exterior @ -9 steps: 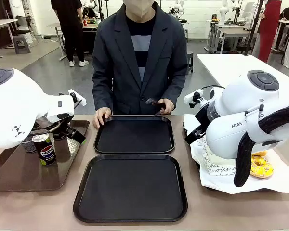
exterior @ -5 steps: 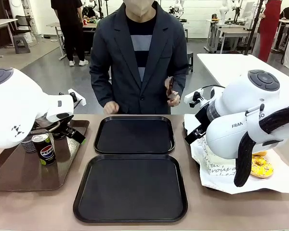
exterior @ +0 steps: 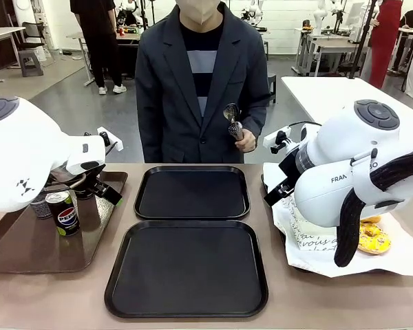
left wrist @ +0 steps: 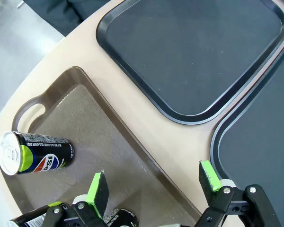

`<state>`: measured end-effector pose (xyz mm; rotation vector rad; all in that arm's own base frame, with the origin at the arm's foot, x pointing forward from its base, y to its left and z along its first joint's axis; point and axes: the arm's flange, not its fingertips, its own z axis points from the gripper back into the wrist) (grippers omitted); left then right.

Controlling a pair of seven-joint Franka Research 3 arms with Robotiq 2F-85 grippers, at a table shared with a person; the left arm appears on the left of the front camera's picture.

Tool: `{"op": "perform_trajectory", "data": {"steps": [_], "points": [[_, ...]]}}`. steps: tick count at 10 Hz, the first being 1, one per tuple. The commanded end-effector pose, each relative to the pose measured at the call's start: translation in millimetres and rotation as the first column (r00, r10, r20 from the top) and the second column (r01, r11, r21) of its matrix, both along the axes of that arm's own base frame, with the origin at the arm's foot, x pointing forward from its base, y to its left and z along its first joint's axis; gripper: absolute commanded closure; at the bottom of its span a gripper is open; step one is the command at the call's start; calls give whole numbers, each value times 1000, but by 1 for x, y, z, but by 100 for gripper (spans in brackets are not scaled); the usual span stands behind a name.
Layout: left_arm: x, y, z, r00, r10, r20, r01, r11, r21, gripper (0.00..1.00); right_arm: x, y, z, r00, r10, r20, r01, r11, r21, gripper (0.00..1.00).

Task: Set up donuts and drinks on trays.
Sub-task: Pick up one Pepsi coke and place it on the Flat Tray.

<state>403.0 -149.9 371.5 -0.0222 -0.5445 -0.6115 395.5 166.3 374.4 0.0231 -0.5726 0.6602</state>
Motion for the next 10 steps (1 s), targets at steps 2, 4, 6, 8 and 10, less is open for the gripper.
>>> {"op": "perform_trajectory", "data": {"steps": [2,4,6,8,10], "points": [[0,0,0,1000,0,0,0,1000,0,0,0,0,0,1000,0,0,0,1000,0,0],[0,0,0,1000,0,0,0,1000,0,0,0,0,0,1000,0,0,0,1000,0,0],[-53,27,25,998,-21,-52,21,1000,9,0,-53,-33,18,997,-6,-71,10,999,51,0],[-89,44,33,983,-56,-174,63,997,35,0,-97,-58,22,976,-42,-214,47,999,21,0],[-131,52,44,965,-61,-255,72,997,35,0,-146,-73,29,948,-61,-312,50,998,-41,0]]}}
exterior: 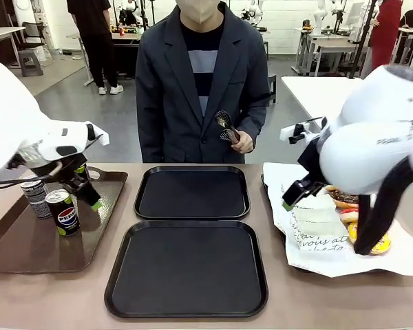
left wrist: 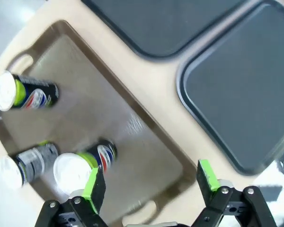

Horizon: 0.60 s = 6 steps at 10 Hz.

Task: Set up donuts and drinks on trays.
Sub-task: Pick up one Pepsi coke and place it on the Flat Tray.

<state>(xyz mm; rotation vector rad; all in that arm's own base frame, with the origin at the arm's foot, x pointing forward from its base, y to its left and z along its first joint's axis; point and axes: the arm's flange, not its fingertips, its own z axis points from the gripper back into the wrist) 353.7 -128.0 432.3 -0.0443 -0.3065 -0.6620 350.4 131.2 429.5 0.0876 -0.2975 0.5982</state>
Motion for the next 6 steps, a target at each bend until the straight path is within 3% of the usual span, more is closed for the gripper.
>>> {"op": "perform_trajectory", "data": {"steps": [1,2,3,4,6], "points": [[-97,34,-15,997,-21,-77,20,1000,-8,0,-118,-45,-28,996,-13,-87,9,999,-43,0],[-112,38,-18,994,-19,-110,21,1000,11,0,-128,-52,-31,994,-31,-106,25,998,-59,0],[-108,39,-24,998,-3,-69,6,999,51,0,-121,-56,-33,998,-49,-49,45,996,-78,0],[-34,9,26,995,-12,-97,14,1000,16,0,-34,-18,25,994,-8,-108,4,999,-36,0],[-34,9,26,995,-12,-97,14,1000,16,0,-34,-18,25,994,-8,-108,4,999,-36,0]]}}
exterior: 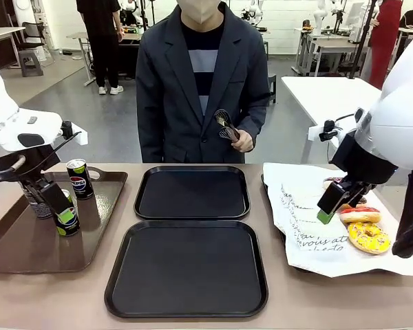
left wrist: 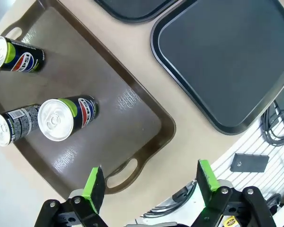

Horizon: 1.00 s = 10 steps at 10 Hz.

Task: Set up donuts and drinks on trays.
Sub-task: Pick up one Pepsi coke and place it on the Flat Tray.

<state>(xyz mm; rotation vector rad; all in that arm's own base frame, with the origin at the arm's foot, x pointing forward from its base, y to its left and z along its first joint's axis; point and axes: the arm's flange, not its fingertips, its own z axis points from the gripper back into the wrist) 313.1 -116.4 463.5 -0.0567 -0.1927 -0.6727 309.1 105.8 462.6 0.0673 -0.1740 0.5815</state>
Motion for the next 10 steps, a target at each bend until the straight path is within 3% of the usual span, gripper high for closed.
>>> {"op": "perform_trajectory", "data": {"steps": [1,2,3,4,7,9,10], "points": [[-3,1,3,1000,-1,-1,1,1000,0,0,-3,-2,4,1000,-1,4,1,1000,1,0],[-2,22,14,998,52,-43,-62,958,-280,0,4,-37,5,992,-72,-99,97,957,274,0],[-5,47,28,992,112,-63,-128,903,-410,0,1,-72,6,974,-138,-179,207,862,463,0],[-9,74,38,981,173,-94,-196,824,-531,0,-3,-108,1,957,-206,-205,287,778,559,0],[-7,163,29,947,193,-257,-321,519,-792,0,-4,-217,-31,889,-251,-383,457,528,716,0],[-9,215,13,914,245,-323,-398,393,-829,0,-18,-290,-43,865,-257,-431,500,370,783,0],[-14,236,6,896,268,-354,-433,349,-831,0,-30,-319,-47,876,-249,-412,476,315,821,0]]}}
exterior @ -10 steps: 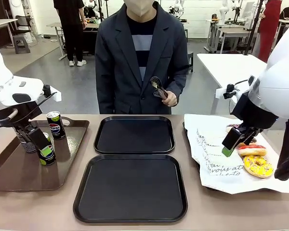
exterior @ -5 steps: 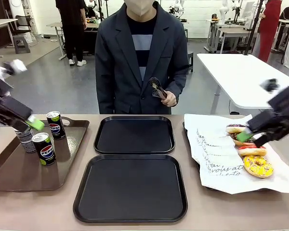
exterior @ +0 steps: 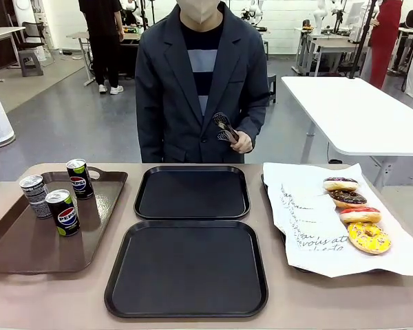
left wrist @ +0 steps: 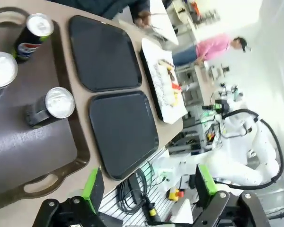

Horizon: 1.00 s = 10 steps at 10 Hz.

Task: Set up donuts and drinks on trays.
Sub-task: Pick up one Pepsi coke and place it on the Flat Tray.

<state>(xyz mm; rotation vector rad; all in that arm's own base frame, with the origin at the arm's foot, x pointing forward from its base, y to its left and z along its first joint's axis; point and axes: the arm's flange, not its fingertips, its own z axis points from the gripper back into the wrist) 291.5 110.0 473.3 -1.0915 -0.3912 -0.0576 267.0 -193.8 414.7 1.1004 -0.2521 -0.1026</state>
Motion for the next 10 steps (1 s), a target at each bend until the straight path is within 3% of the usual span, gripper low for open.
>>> {"op": "perform_trajectory", "data": {"steps": [1,2,4,7,8,10], "points": [[2,31,-14,998,58,-37,-60,997,-55,0,-5,-49,3,996,-21,88,11,994,111,0],[-3,46,-19,994,95,-52,-99,992,-76,0,-20,-69,5,990,-59,125,39,987,156,0],[-11,73,-28,982,176,-69,-183,977,-106,0,-39,-96,2,982,-153,107,132,974,186,0],[-15,74,-23,984,174,-25,-175,984,-34,0,-33,-93,-5,987,-154,57,142,975,172,0],[-18,83,-33,976,198,-94,-207,974,-89,0,-52,-101,-2,983,-168,76,151,970,190,0],[-18,83,-33,976,198,-94,-207,974,-89,0,-52,-101,-2,983,-168,76,151,970,190,0]]}}
